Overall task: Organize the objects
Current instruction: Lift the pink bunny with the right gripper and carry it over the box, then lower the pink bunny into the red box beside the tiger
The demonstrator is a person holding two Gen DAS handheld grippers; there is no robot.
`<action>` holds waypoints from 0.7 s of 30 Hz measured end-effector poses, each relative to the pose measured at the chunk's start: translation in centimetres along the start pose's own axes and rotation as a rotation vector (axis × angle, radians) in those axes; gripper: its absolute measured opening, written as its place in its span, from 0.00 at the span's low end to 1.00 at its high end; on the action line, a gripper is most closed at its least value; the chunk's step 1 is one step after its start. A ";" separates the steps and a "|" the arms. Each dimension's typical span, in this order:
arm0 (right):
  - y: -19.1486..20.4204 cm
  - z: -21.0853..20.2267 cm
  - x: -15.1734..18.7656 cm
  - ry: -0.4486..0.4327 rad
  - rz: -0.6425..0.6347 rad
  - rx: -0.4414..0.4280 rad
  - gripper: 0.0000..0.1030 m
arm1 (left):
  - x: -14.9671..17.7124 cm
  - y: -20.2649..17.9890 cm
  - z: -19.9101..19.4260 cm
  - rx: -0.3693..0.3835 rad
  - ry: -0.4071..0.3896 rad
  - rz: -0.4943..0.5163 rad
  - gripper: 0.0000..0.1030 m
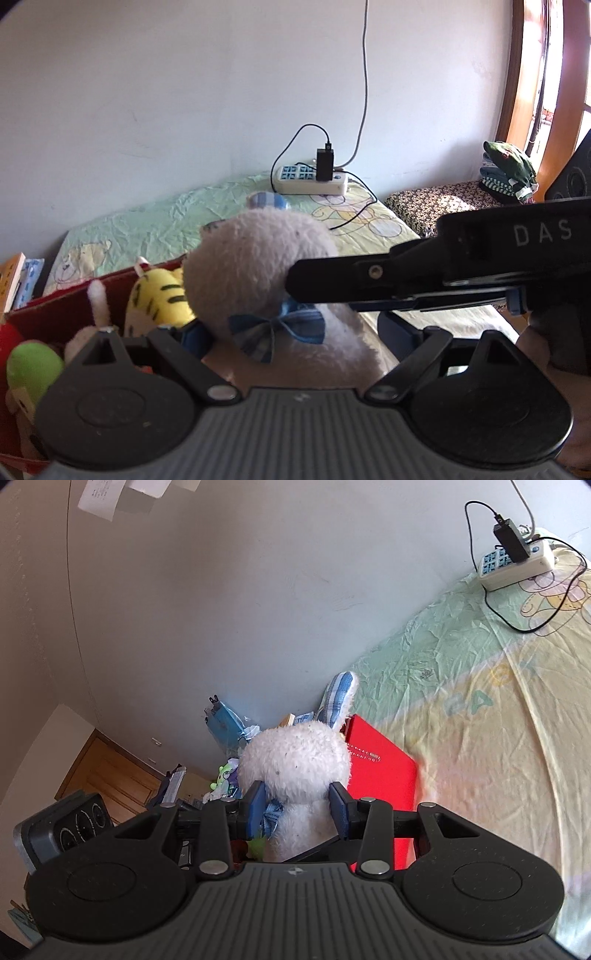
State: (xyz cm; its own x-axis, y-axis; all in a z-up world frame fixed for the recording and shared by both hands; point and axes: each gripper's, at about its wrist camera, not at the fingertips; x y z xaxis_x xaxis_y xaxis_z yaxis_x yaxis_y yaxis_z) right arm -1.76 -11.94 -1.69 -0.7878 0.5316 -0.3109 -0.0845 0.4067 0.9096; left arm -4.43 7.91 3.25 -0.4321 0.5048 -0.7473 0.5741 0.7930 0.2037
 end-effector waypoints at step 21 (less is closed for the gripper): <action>3.2 11.9 4.5 -0.021 -0.066 0.116 0.41 | 8.0 11.2 -0.3 0.037 -0.002 -0.101 0.88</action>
Point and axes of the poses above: each gripper's, at about its wrist camera, not at the fingertips, and z roughly the way its jaws point, y to its left, x to its underside, and after that the axes turned 15 degrees about z, right-handed
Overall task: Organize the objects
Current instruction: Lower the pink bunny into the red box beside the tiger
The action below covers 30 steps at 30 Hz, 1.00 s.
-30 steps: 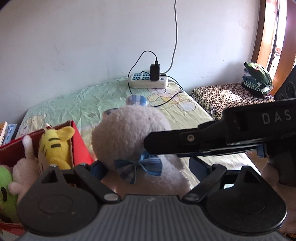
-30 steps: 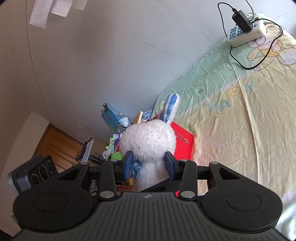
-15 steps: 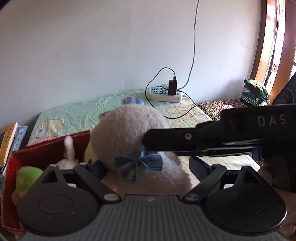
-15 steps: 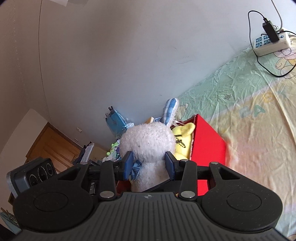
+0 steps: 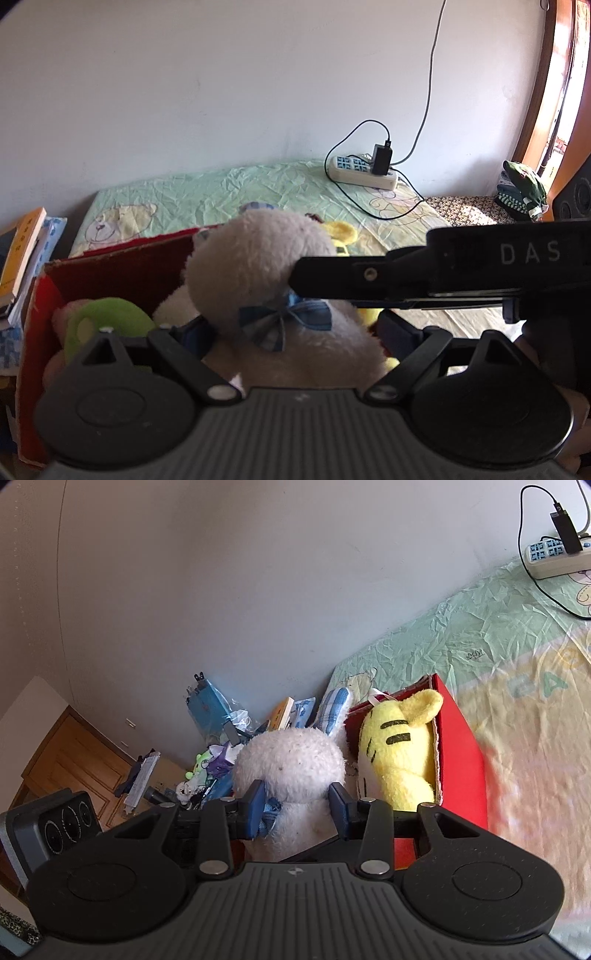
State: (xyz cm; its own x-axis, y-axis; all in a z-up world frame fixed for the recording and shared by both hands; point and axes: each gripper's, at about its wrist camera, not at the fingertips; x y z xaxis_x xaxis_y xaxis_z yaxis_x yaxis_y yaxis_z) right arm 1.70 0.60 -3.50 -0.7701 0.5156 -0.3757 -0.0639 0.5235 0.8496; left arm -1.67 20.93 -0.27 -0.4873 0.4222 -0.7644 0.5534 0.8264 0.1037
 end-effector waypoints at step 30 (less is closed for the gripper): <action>0.9 -1.8 2.5 -0.112 0.003 0.175 0.41 | 0.8 1.1 -0.9 -0.075 0.131 0.038 0.92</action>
Point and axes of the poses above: each gripper's, at about its wrist camera, not at the fingertips, and z roughly the way its jaws point, y to its left, x to its underside, and after that the axes turned 15 degrees about z, right-handed
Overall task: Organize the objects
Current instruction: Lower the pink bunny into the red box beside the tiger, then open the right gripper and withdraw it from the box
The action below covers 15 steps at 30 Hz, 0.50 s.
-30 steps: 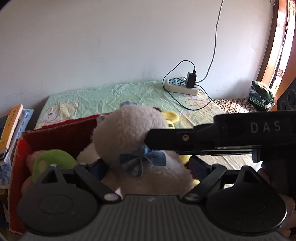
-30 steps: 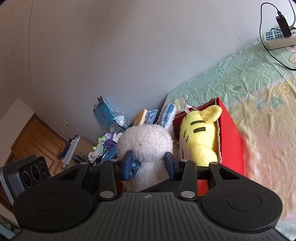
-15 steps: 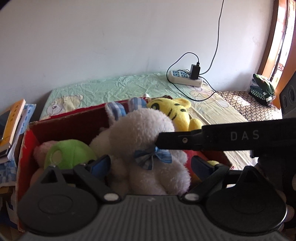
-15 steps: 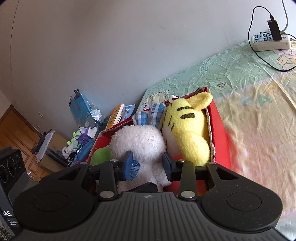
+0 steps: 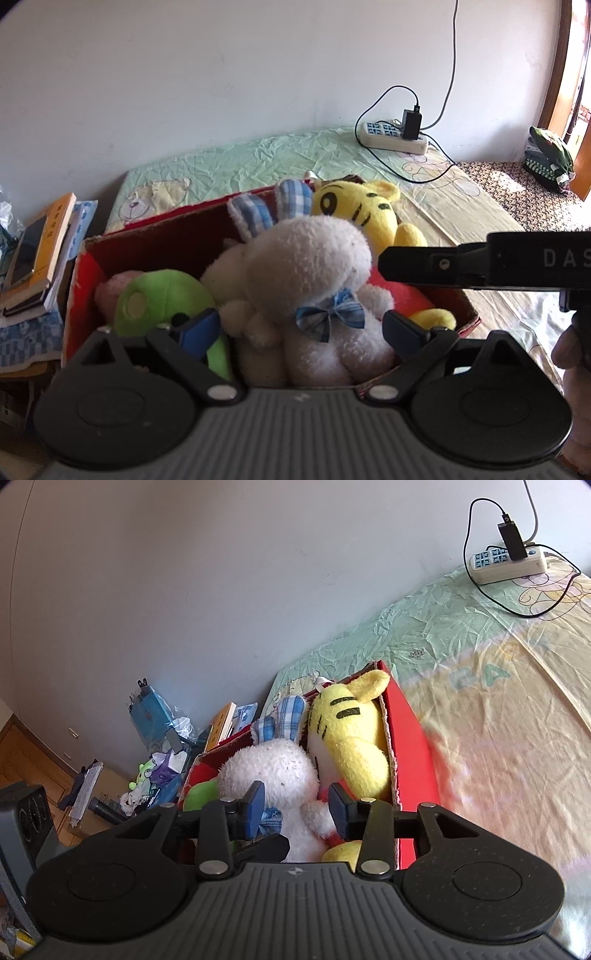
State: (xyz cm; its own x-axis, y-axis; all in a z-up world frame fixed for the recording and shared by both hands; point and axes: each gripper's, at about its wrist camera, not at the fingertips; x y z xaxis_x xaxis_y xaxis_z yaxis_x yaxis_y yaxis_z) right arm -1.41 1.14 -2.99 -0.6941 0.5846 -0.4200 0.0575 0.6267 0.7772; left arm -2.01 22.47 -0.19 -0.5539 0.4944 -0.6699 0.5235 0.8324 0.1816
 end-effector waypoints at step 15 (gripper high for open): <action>-0.9 -4.8 -0.4 -0.027 -0.065 -0.007 0.47 | -1.9 -4.6 -2.3 -0.179 0.051 -0.013 0.97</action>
Point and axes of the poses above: each gripper's, at about its wrist camera, not at the fingertips, and z roughly the way its jaws point, y to its left, x to its underside, and after that the axes turned 15 degrees about z, right-handed
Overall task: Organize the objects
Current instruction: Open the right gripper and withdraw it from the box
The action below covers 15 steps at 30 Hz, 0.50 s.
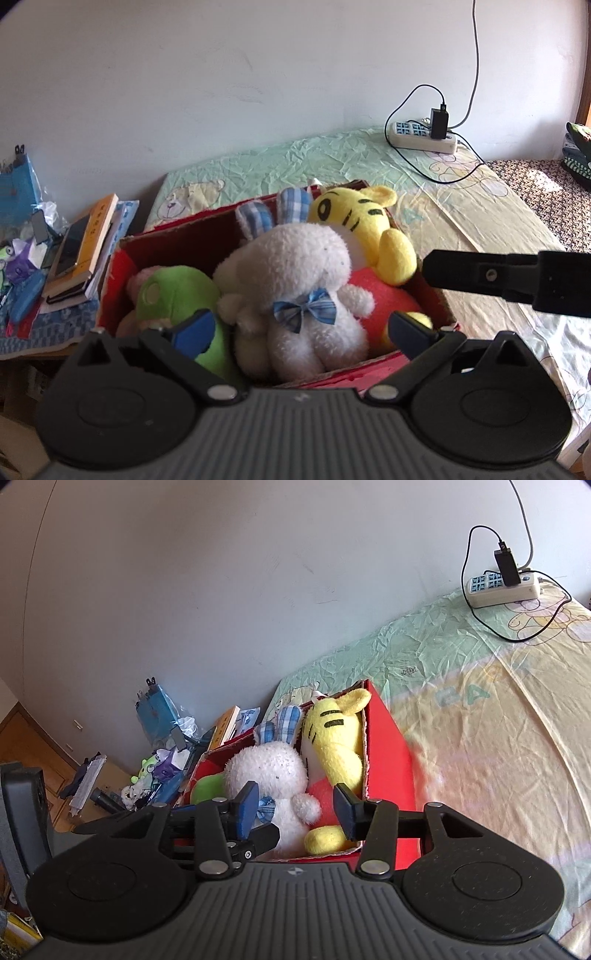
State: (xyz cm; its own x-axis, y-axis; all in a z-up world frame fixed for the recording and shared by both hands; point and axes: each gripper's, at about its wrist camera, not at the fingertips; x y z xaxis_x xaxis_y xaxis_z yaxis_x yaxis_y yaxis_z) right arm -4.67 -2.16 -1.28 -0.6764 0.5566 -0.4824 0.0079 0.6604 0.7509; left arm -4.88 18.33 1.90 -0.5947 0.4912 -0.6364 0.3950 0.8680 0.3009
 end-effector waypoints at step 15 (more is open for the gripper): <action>-5.0 -8.1 -0.9 -0.108 -0.056 0.274 0.58 | -1.9 -10.8 -2.9 -0.052 0.018 0.029 0.98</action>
State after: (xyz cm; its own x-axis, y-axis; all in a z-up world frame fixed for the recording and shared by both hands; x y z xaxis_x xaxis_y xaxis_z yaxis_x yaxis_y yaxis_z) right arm -10.05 -10.02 -1.00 -0.5990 0.5566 -0.5757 0.1813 0.7946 0.5795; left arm -10.02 8.24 1.96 -0.5960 0.5171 -0.6143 0.3756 0.8557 0.3558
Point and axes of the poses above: each gripper's, at about its wrist camera, not at the fingertips, and z roughly the way its jaws point, y to its left, x to its underside, and after that the axes turned 15 degrees about z, right-handed
